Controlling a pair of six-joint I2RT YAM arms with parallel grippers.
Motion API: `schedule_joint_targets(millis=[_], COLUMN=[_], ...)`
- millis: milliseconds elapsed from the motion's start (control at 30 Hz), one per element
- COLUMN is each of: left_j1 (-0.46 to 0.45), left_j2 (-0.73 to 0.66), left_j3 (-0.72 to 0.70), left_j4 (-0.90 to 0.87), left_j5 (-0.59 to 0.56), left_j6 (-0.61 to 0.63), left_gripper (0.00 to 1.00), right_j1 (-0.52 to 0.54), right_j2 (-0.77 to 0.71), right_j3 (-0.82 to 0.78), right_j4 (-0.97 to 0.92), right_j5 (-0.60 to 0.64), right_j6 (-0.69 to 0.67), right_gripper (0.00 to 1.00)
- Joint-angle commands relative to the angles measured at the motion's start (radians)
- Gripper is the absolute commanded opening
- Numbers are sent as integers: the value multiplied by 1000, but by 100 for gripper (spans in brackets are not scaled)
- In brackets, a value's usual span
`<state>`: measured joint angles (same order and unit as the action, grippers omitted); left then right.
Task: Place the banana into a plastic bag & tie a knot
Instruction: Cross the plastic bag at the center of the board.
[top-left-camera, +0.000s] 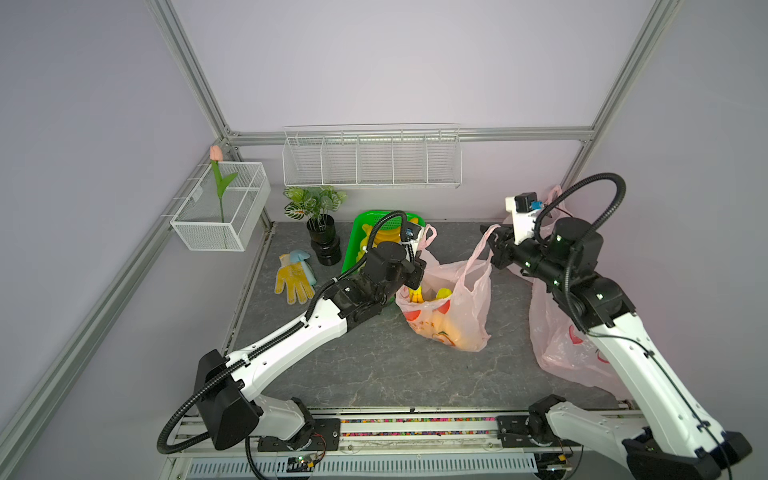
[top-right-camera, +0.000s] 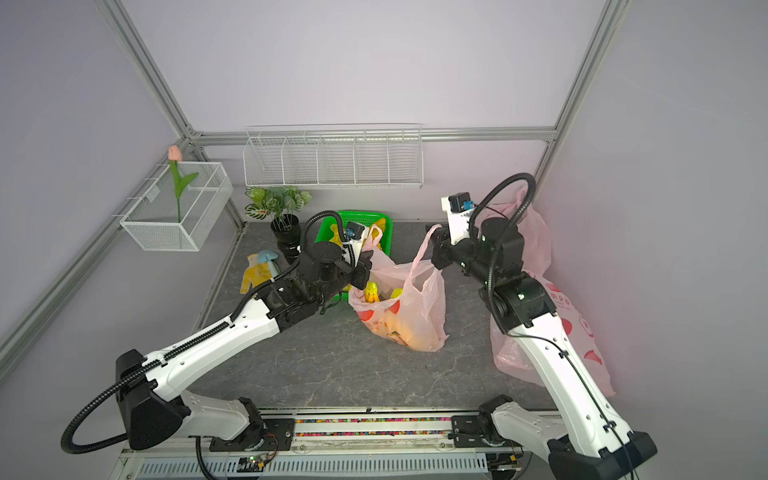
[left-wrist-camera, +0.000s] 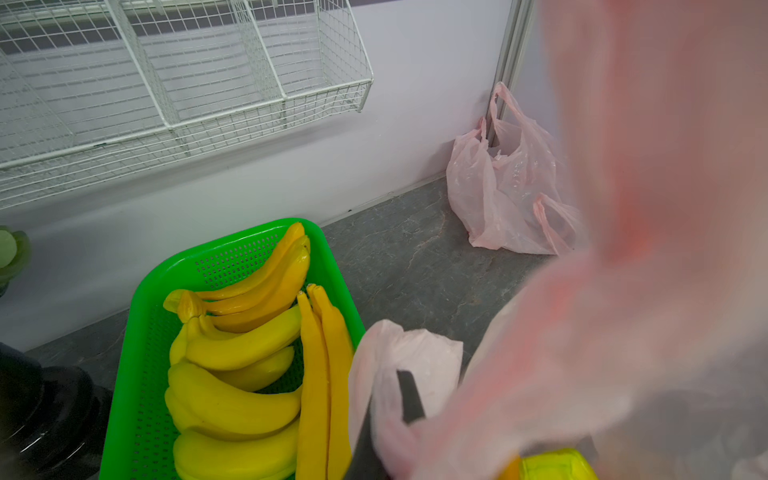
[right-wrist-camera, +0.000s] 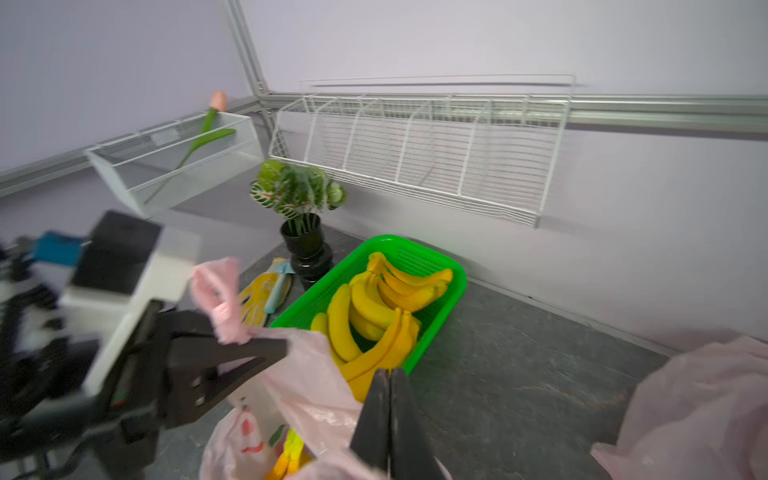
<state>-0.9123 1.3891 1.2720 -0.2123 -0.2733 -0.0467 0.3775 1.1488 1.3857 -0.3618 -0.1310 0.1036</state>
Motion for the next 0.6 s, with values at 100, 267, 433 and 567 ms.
schedule_joint_targets(millis=[100,267,433,567], left_j1=[-95,-111,-172,-280], left_j2=[21,46,128,175], left_j3=[28,6,105,155], left_j4=[11,47,-68,-150], left_j5=[-114,-22,111,86], left_j6=[0,-24,109,304], left_gripper=[0,0,0,0], right_j1=[-84,-92,-64,-61], right_j2=[138,154,138,152], right_j3=[74,5,-41,-15], right_j4=[-63,-65,-54,-86], right_j5=[46,-19,-138,-127], right_j6=[115,154,151,134], right_gripper=[7,10,9,9])
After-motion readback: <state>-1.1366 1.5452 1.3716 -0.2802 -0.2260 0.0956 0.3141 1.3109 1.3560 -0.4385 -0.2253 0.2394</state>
